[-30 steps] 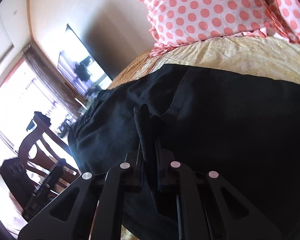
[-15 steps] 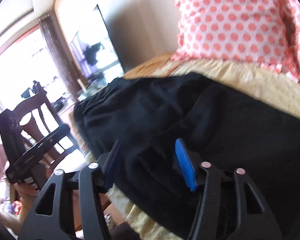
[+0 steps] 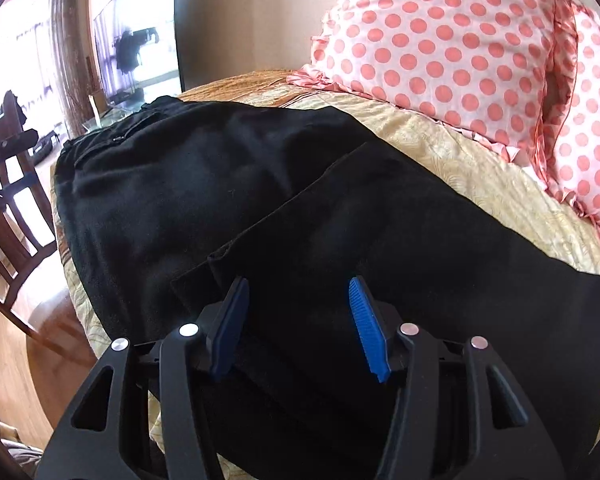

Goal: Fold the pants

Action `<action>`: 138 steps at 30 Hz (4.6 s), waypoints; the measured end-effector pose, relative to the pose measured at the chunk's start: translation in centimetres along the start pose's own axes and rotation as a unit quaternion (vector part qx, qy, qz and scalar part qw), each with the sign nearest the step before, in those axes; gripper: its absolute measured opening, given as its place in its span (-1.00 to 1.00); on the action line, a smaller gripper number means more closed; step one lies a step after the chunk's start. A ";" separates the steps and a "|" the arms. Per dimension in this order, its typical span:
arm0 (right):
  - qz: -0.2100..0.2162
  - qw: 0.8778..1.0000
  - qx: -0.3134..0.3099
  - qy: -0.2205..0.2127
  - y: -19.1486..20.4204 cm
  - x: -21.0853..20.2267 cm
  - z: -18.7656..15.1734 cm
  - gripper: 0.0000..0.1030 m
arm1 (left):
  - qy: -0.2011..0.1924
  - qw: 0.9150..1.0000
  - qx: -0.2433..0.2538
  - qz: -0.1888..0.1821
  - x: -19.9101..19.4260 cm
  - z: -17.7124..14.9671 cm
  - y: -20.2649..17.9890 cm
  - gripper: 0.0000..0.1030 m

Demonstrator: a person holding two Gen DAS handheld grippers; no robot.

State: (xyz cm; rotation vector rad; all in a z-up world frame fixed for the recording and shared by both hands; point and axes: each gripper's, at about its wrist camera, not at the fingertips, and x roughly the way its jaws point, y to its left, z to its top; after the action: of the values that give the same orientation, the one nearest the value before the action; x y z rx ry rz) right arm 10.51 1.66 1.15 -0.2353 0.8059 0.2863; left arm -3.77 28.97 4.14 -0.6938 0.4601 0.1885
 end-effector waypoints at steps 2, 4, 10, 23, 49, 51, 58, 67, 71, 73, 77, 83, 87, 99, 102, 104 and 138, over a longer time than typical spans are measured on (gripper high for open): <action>0.008 1.000 0.011 0.000 -0.3 0.3 0.0 0.07 | 0.035 0.997 -0.065 -0.027 1.2 1.5 2.1 0.96; 0.011 1.000 0.014 -0.002 -0.2 0.3 0.0 0.07 | 0.066 0.991 -0.110 -0.033 2.6 2.4 3.7 0.96; 0.010 1.000 0.012 -0.005 0.0 0.2 0.0 0.07 | 0.103 0.979 -0.166 -0.059 4.7 4.0 5.3 0.96; 0.016 1.000 0.018 -0.014 -0.2 0.4 -0.1 0.10 | 0.162 0.935 -0.287 -0.128 6.5 4.3 7.1 0.96; 0.061 0.984 0.103 -0.130 -4.7 -7.0 -3.6 0.25 | 0.031 0.999 -0.043 0.012 5.3 5.6 -2.3 -0.80; 0.052 0.982 0.114 -0.138 -5.7 -8.0 -4.4 0.25 | 0.022 1.000 -0.007 0.003 4.8 5.8 -4.7 -0.80; 0.028 0.971 0.190 -0.145 -10.3 -10.7 -8.4 0.48 | 0.027 0.992 0.101 -0.074 3.8 5.3 -16.0 -0.81; -0.022 0.944 0.282 -0.169 -15.9 -15.1 -14.1 0.48 | 0.079 0.956 0.200 -0.199 4.4 0.3 -29.9 -0.81; -0.040 0.931 0.315 -0.179 -17.5 -16.7 -16.4 0.48 | 0.122 0.933 0.229 -0.248 5.9 -4.3 -34.8 -0.80; -0.049 0.925 0.331 -0.179 -18.3 -17.3 -17.6 0.48 | 0.156 0.920 0.242 -0.268 6.9 -7.3 -36.4 -0.80; -0.061 0.915 0.361 -0.167 -19.8 -17.6 -19.9 0.48 | 0.251 0.892 0.269 -0.264 10.8 -14.7 -38.3 -0.80; -0.071 0.909 0.375 -0.169 -20.8 -18.4 -21.4 0.48 | 0.226 0.896 0.291 -0.249 10.8 -16.2 -38.9 -0.80; -0.068 0.905 0.382 -0.177 -21.3 -18.5 -21.5 0.49 | 0.181 0.884 0.352 -0.250 8.5 -17.8 -40.3 -0.79; -0.080 0.901 0.386 -0.181 -21.6 -18.7 -21.3 0.49 | 0.177 0.851 0.435 -0.234 8.2 -24.6 -40.3 -0.41; -0.092 0.900 0.383 -0.186 -21.7 -19.3 -21.1 0.48 | 0.161 0.840 0.450 -0.257 6.8 -25.2 -40.2 0.22; -0.107 0.901 0.375 -0.189 -21.7 -19.9 -20.8 0.48 | 0.148 0.832 0.455 -0.279 5.2 -25.3 -39.7 0.55; -0.101 0.969 0.186 -0.126 -14.4 -12.2 -8.6 0.35 | 0.052 0.917 0.375 -0.128 5.9 -15.6 -27.4 0.96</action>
State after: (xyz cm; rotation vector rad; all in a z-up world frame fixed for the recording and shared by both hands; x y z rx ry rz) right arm 1.53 -16.47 5.76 0.0731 0.5640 -0.0308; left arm 4.71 -1.91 6.54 -0.0010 0.4929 -0.2716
